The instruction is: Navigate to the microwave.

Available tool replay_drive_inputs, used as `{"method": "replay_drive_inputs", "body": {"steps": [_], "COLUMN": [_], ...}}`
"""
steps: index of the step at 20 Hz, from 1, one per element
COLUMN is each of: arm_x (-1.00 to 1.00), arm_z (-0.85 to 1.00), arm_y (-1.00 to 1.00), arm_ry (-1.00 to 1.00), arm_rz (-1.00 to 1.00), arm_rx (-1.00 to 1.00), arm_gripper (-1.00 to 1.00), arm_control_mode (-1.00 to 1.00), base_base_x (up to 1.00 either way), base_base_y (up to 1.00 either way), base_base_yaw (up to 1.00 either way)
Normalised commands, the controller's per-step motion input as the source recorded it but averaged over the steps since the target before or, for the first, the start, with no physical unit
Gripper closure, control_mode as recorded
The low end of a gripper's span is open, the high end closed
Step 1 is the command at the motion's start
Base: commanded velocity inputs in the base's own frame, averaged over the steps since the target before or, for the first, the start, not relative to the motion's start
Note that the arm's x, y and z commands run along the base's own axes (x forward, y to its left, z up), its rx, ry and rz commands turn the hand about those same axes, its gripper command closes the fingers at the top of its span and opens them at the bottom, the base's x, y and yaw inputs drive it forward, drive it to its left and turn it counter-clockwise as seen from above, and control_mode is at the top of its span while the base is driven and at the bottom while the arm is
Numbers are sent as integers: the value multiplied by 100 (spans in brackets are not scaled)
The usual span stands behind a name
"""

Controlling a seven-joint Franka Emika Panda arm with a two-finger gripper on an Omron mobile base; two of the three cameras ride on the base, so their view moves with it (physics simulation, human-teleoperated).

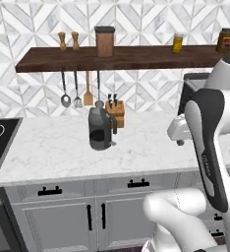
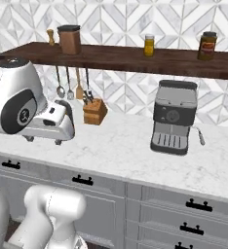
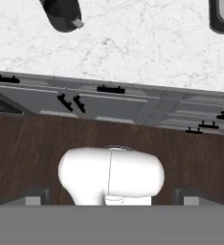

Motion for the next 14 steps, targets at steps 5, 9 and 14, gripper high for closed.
{"method": "replay_drive_inputs", "body": {"steps": [5,9,14], "arm_x": [0,0,0], "arm_z": [0,0,0], "arm_y": [0,0,0], "arm_ry": [0,0,0], "arm_rz": [0,0,0], "arm_rx": [0,0,0], "arm_gripper": [-100,-100,-100], "arm_control_mode": [100,100,100], "base_base_x": [-49,-33,-28], "base_base_y": [40,14,5], "base_base_yaw": [90,100,100]}}
